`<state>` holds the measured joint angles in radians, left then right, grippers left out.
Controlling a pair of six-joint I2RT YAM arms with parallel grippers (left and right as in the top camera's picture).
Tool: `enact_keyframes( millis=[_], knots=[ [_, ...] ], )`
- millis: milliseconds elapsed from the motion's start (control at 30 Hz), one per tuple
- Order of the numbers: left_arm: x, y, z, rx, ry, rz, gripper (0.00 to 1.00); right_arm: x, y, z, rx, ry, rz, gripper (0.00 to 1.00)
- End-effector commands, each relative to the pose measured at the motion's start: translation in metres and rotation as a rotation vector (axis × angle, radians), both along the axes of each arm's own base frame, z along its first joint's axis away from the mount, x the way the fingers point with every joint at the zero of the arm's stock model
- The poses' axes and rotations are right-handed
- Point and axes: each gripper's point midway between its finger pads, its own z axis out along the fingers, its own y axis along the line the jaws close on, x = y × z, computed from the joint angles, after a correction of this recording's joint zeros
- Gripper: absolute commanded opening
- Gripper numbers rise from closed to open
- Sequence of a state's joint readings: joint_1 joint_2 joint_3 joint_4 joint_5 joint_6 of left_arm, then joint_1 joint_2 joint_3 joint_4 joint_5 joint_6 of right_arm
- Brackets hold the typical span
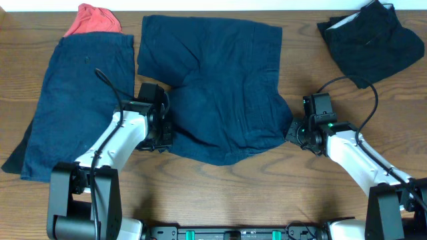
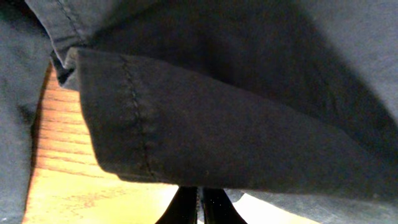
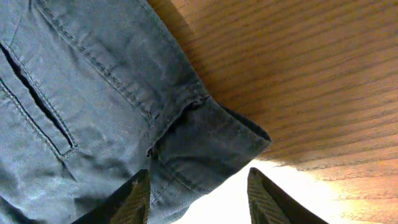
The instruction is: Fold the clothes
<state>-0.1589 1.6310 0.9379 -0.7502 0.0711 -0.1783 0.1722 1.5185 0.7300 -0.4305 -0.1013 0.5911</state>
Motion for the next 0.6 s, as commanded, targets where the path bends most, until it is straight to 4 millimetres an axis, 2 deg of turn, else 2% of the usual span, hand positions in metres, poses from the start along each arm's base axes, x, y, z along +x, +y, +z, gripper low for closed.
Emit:
enact_keyframes(
  millis=[0,167,367,433,500,567],
  knots=[
    [0.008,0.001,0.002,0.007,-0.019,-0.009,0.06,-0.001,-0.003,-0.005,-0.026,-0.001,-0.003,0.49],
    [0.008,0.001,0.002,0.007,-0.020,-0.009,0.06,0.003,-0.002,-0.009,-0.023,-0.011,-0.003,0.49],
    [0.009,0.001,0.003,0.006,-0.024,-0.009,0.06,-0.004,0.000,-0.025,-0.013,0.046,-0.007,0.48],
    [0.009,0.001,0.002,0.006,-0.024,-0.009,0.06,-0.006,0.002,-0.027,-0.001,0.059,-0.006,0.45],
    [0.009,0.001,0.002,0.006,-0.023,-0.009,0.06,-0.006,0.001,-0.027,-0.002,0.059,-0.007,0.35],
    [0.008,0.001,0.003,0.006,-0.021,-0.009,0.06,-0.005,0.001,-0.027,-0.001,0.059,-0.008,0.08]
  ],
)
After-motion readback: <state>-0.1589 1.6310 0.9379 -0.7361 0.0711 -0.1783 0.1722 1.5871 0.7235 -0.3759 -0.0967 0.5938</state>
